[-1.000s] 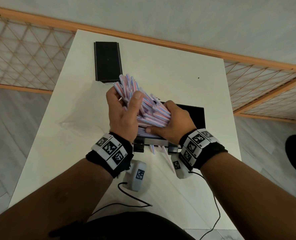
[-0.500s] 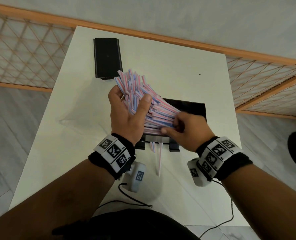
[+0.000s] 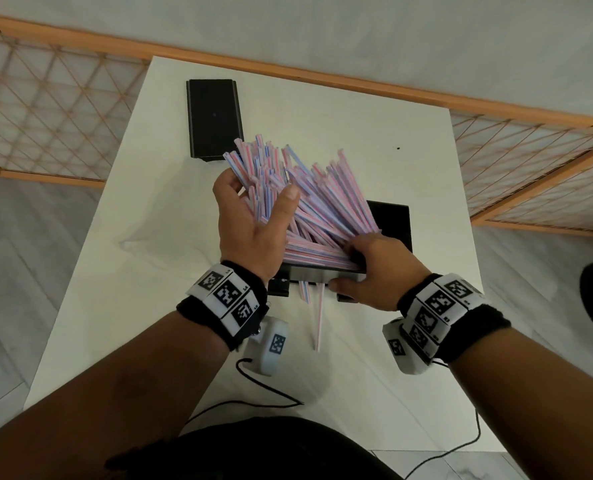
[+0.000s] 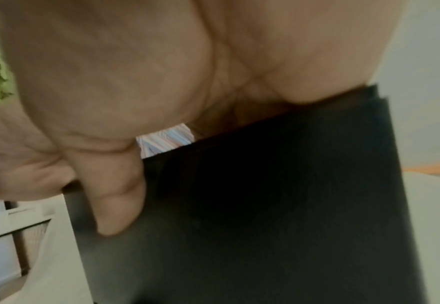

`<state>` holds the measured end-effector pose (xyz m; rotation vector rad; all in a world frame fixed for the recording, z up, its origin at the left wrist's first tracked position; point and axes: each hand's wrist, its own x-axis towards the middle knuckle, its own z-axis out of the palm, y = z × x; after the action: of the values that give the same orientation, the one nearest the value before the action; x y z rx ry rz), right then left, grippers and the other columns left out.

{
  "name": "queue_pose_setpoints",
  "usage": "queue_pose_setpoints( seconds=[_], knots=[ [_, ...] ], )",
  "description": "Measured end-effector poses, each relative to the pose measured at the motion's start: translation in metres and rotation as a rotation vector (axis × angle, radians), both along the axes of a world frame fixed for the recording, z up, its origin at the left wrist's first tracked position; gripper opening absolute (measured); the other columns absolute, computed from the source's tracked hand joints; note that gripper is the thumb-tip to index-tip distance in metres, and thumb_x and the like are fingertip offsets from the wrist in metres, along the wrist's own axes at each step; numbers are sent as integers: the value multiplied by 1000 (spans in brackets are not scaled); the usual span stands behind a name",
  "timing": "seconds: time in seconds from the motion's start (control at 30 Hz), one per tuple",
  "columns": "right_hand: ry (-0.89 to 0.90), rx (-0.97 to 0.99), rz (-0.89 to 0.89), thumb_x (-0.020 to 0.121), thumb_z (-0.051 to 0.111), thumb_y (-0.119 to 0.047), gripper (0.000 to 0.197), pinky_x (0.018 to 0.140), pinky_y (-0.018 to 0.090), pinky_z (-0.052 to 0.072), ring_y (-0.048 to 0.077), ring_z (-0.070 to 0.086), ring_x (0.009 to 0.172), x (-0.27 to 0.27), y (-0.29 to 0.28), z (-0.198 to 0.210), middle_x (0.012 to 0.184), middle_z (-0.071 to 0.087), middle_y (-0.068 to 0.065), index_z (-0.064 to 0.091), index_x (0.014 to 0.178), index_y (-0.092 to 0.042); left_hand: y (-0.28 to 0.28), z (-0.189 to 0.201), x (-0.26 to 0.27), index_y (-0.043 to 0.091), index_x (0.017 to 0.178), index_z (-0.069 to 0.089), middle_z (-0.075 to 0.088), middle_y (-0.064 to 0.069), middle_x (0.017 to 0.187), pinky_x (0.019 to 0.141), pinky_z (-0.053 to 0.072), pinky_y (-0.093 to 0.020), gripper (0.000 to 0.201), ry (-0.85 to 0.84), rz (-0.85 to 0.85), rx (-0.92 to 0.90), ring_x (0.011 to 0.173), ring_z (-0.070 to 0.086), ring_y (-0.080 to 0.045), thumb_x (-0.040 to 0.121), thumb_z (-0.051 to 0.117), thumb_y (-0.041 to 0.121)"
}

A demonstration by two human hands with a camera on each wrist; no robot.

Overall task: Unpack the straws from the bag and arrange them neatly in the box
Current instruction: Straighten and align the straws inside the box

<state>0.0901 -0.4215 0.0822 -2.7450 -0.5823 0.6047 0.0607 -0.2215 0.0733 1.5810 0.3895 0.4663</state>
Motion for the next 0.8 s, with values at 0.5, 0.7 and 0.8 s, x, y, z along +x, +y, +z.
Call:
queue_pose_setpoints(
  seconds=[0.5, 0.7, 0.8],
  knots=[
    [298, -259, 42, 88, 57, -34, 48, 95, 38, 52, 27, 58, 118, -57, 35, -34, 123, 64, 4, 51, 135, -29, -4, 2, 4, 13, 134, 39, 57, 9, 123, 88, 51, -11, 70, 86, 38, 77, 108, 63, 0, 83, 74, 45],
    [283, -278, -64, 86, 54, -29, 42, 94, 36, 51, 30, 57, 119, -45, 47, -69, 131, 59, 6, 59, 127, -22, -5, 0, 5, 14, 133, 40, 57, 4, 127, 95, 54, -22, 75, 98, 50, 106, 111, 63, -7, 78, 76, 47],
    [294, -303, -32, 91, 49, -28, 30, 88, 34, 51, 31, 60, 110, -48, 42, -75, 122, 63, 7, 64, 115, -19, -4, -2, 5, 13, 133, 40, 57, 5, 125, 89, 50, -8, 69, 110, 57, 109, 107, 62, 0, 82, 80, 37]
  ],
)
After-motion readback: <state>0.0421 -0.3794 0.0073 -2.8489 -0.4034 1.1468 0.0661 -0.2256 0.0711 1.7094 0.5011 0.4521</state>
